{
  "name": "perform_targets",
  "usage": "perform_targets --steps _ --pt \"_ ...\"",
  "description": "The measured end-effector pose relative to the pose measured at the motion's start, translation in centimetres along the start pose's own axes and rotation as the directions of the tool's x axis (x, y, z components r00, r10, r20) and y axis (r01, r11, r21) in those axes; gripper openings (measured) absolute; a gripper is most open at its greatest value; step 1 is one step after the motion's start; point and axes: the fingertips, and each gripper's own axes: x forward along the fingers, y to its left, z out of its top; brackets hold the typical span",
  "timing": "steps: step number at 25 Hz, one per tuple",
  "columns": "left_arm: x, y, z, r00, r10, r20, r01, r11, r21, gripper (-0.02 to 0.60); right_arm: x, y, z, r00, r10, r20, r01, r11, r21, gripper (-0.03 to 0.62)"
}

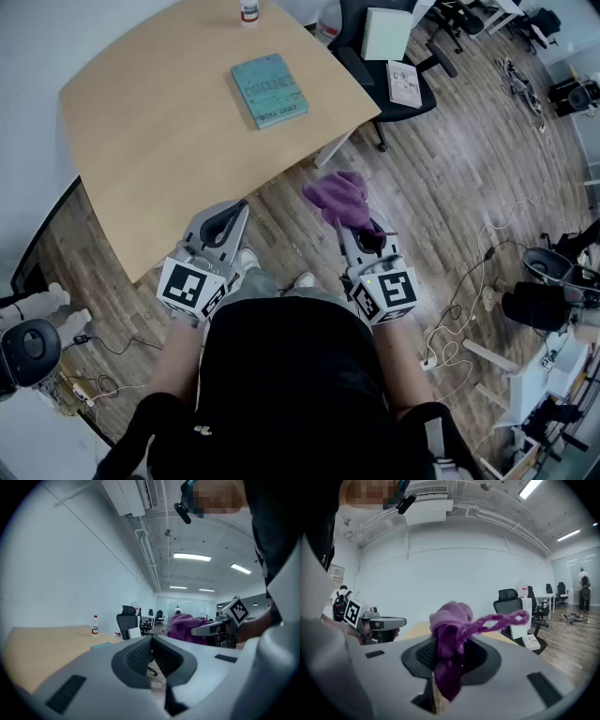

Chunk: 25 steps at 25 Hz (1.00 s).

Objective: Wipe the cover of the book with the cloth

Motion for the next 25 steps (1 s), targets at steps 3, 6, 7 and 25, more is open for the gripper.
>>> perform_targets --steps 3,6,7,25 --pt "0.0 1.2 -0.4 1.000 -0.014 -0.006 0.014 1.000 -0.005 0.020 1.1 0.3 -0.1 1.000 -0.016 0.003 0.016 1.000 0.002 0.112" --pt "0.1 2.3 -0.6 1.000 -0.023 -0.007 0.023 1.000 -0.007 0.020 2.2 0.7 -0.2 1.000 -0.021 0.000 0.021 1.000 0.002 0.112" --pt "0.2 2.6 -0.6 1.000 -0.027 -0.008 0.027 1.000 -0.007 0.021 2.6 0.8 -0.2 1.000 -0.023 -0.002 0.023 1.000 0.001 0.112" --pt "-0.1 10.1 -2.2 0.998 -0.050 -0.043 0.049 0.998 -0.043 0.021 7.3 0.6 2.1 0.989 -0.132 0.061 0.130 0.991 0.030 0.120"
